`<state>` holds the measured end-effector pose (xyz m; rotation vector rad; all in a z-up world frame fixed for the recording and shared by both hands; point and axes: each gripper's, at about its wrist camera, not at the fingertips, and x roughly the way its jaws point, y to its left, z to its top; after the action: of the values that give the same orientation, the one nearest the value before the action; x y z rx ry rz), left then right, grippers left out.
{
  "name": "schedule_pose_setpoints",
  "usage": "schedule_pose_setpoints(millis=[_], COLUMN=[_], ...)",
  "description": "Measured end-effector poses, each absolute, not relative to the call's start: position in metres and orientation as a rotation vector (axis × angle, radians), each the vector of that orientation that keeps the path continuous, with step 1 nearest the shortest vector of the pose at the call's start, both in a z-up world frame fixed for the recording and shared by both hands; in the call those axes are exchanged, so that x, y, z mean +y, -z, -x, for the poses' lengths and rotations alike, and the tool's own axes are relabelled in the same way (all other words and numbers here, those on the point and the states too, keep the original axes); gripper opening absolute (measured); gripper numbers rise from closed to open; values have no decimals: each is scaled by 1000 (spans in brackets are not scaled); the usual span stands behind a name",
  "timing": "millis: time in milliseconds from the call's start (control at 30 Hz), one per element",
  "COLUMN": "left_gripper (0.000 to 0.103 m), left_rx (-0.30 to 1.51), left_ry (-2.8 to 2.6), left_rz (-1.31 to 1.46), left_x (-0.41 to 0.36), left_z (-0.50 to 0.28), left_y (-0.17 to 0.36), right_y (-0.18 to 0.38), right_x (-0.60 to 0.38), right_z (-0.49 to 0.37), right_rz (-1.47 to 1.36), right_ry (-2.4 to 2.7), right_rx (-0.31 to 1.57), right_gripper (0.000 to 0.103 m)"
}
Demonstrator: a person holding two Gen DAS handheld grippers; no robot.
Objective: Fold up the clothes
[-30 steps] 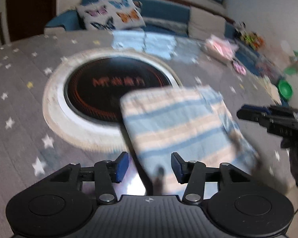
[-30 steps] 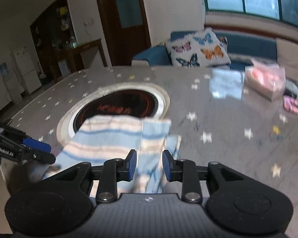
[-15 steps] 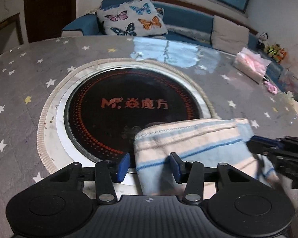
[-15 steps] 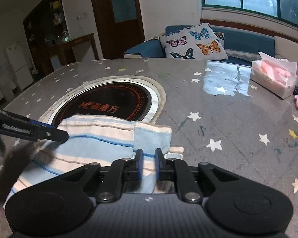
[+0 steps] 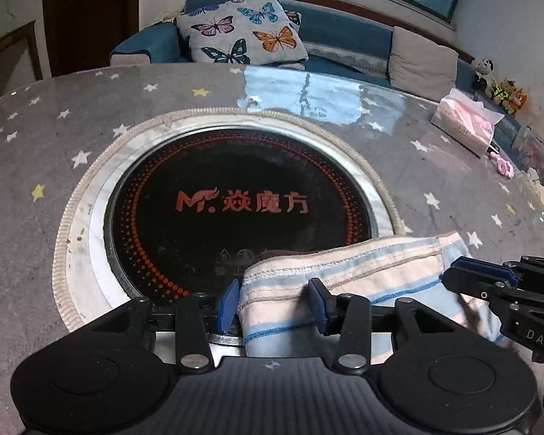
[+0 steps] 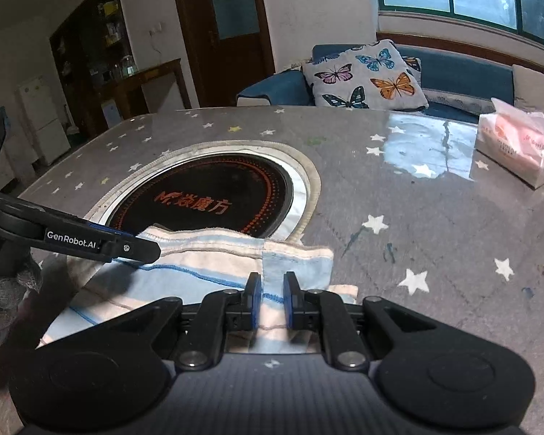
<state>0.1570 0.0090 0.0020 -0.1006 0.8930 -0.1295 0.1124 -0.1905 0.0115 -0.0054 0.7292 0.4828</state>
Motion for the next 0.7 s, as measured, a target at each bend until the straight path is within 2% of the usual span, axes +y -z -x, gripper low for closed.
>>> schedule_pose_setpoints(millis=[300, 533, 700], left_gripper=[46, 47, 47], left_rx=[874, 891, 844], left_ry=[178, 78, 110], left_rz=[62, 62, 86], left_x=[-23, -1, -4], left_z=[-168, -168, -156], left_y=[-7, 0, -17], right_y=[-4, -5, -9], right_x=[-196, -198, -197], right_z=[-118, -117, -114], right_rz=[-23, -9, -7], right_ry=[-458, -462, -458], right_rx=[733, 728, 721], right_gripper=[13, 13, 13])
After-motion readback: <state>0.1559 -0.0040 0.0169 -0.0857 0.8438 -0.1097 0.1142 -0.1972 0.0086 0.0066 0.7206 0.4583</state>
